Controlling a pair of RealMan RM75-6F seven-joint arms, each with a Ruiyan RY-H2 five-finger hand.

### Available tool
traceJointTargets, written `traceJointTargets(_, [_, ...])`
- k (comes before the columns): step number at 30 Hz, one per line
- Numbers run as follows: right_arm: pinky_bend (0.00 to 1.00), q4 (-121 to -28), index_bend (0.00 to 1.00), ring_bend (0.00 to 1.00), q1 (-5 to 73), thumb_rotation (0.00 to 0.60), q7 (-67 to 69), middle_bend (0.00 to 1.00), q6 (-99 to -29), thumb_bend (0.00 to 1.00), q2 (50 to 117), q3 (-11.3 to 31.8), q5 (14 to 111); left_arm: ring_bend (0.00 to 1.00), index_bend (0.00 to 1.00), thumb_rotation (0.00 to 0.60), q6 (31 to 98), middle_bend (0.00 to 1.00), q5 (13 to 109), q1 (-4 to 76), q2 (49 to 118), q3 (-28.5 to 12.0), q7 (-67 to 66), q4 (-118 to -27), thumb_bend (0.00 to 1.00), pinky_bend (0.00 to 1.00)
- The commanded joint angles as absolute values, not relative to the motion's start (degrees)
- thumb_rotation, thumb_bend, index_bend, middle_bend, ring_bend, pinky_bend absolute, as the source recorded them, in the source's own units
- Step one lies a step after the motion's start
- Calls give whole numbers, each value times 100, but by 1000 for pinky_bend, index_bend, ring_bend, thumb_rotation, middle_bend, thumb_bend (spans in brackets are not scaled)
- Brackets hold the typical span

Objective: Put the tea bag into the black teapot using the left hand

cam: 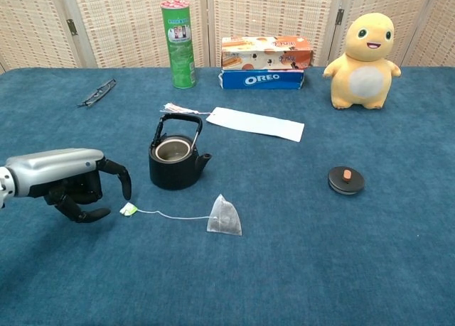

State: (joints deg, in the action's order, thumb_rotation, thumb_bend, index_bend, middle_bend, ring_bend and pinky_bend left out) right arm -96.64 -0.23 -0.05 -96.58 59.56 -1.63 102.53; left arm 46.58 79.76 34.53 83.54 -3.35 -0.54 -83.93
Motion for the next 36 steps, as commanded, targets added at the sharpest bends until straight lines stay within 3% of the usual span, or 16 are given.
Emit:
traceJointTargets(1, [0,-9665,0,9,-26,220,-11,0,-9654,405,5956,-159,10247,1000,401,600,4578,1000,7870,3525,8451,-358,-41,-8258,471,1000])
traceJointTargets(29, [0,-9659,0,9,-78,221,10,0,-9676,404,5947,-95,10161,1000,530,600,4593,1000,7904,3701,8810,-193,381,-7818,471,1000])
traceJointTargets(36, [0,-9660,0,8,-92,222,12,0,-9683,404,5943,-85,10145,1000,556,600,4596,1000,7965,3723,8869,-139,515,-7713,562,1000])
